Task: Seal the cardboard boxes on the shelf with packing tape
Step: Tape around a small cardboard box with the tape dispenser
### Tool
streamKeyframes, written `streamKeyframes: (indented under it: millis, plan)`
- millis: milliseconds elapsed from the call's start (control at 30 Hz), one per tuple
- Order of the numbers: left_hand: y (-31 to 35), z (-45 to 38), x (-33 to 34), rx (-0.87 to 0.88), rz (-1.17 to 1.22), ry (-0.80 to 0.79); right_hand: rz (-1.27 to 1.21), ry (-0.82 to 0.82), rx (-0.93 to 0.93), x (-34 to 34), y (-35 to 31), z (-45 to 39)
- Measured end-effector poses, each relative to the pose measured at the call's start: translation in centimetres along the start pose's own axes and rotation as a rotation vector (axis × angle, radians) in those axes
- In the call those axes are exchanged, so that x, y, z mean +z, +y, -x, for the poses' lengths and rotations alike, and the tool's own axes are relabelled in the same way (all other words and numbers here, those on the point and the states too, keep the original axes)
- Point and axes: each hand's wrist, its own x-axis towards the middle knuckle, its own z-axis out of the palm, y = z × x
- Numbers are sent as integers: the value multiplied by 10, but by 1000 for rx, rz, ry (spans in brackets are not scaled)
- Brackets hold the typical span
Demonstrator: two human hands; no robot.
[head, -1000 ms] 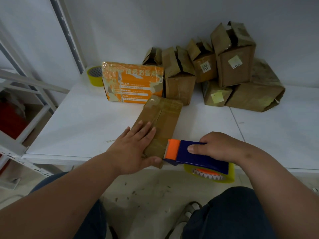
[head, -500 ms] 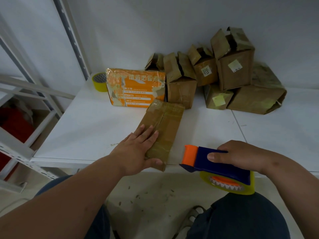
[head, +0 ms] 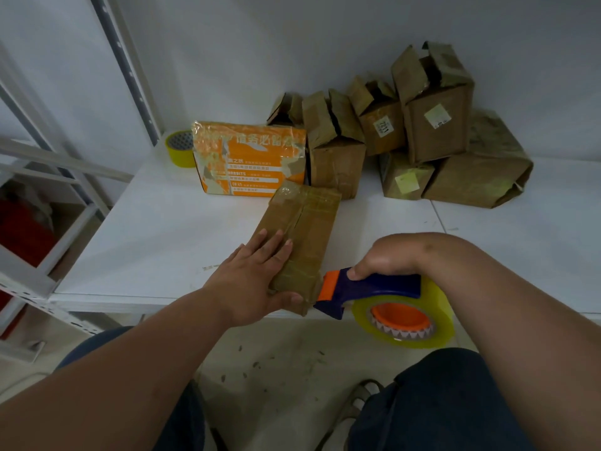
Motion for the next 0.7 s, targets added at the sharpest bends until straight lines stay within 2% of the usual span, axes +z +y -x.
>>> streamKeyframes:
  millis: [100, 300, 433, 567, 700]
  plan:
    - [1, 0, 0, -3, -10, -4, -160, -93, 16, -4, -5, 1]
    - [-2, -3, 4, -11, 37, 23, -145, -111, 89, 1, 5, 2]
    - [8, 0, -8, -78, 88, -19, -239, 57, 97, -6, 30, 13]
    - [42, -6, -22, -261, 147, 76, -348, 262, 82, -15, 46, 20]
    - [68, -13, -13, -362, 42, 76, -394, 363, 61, -9, 48, 16]
